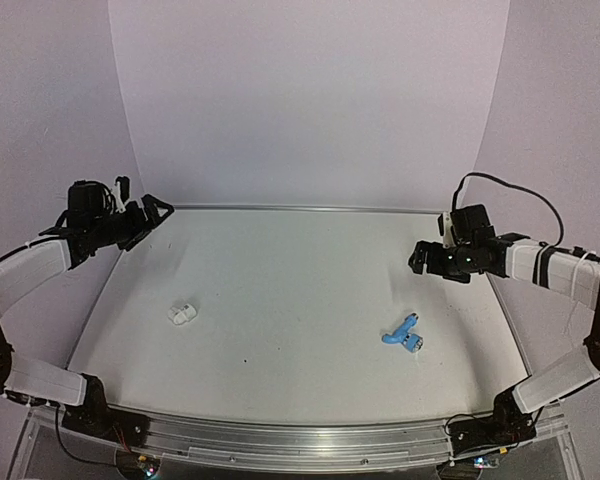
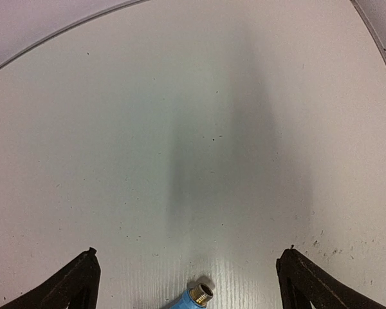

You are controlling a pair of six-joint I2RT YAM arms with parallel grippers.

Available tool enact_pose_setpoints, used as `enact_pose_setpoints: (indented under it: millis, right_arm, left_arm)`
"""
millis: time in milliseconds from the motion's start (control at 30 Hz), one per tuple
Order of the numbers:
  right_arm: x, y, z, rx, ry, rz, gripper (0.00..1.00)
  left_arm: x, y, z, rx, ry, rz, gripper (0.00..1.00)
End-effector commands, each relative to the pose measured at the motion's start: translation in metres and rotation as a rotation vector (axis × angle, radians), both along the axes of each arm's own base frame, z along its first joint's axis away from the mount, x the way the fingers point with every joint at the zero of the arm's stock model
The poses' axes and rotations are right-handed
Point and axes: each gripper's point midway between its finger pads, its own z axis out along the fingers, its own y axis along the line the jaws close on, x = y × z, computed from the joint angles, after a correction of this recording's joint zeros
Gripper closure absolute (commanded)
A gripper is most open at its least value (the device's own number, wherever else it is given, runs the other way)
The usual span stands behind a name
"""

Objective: Install the water faucets

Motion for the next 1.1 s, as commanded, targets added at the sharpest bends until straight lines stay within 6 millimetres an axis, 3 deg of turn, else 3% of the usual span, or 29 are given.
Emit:
enact_pose_setpoints:
  millis: [0,233,467,700,867,1067]
  right_arm:
    - [0.003,-0.004,0.008,-0.026,-0.019,-0.031,0.02]
    - [-0.006,-0.018,-0.004,-0.056,-0.013,-0.09,0.02]
    - [-0.014,0.032,-0.004,0.158,0.017,0.11,0.02]
    - [-0.02,0.038,-0.01,0.204,0.023,0.121,0.02]
    - [-0.033,0.047,-0.014,0.19,0.072,0.154,0.02]
    - [-0.08,0.039,-0.059,0.09,0.357,-0.006,0.12]
  left_arm:
    - [-0.003,-0.023,-0.013,0.085,0.054,-0.07,0.0]
    - [-0.01,-0.021,-0.058,0.211,0.195,-0.008,0.0]
    - [-0.034,-0.044,-0.105,0.277,0.303,-0.053,0.0]
    - [-0.045,-0.06,-0.162,0.455,0.445,-0.092,0.01]
    - [-0.047,-0.066,-0.177,0.489,0.476,-0.106,0.01]
    - [-0.037,-0.086,-0.157,0.491,0.415,-0.119,0.01]
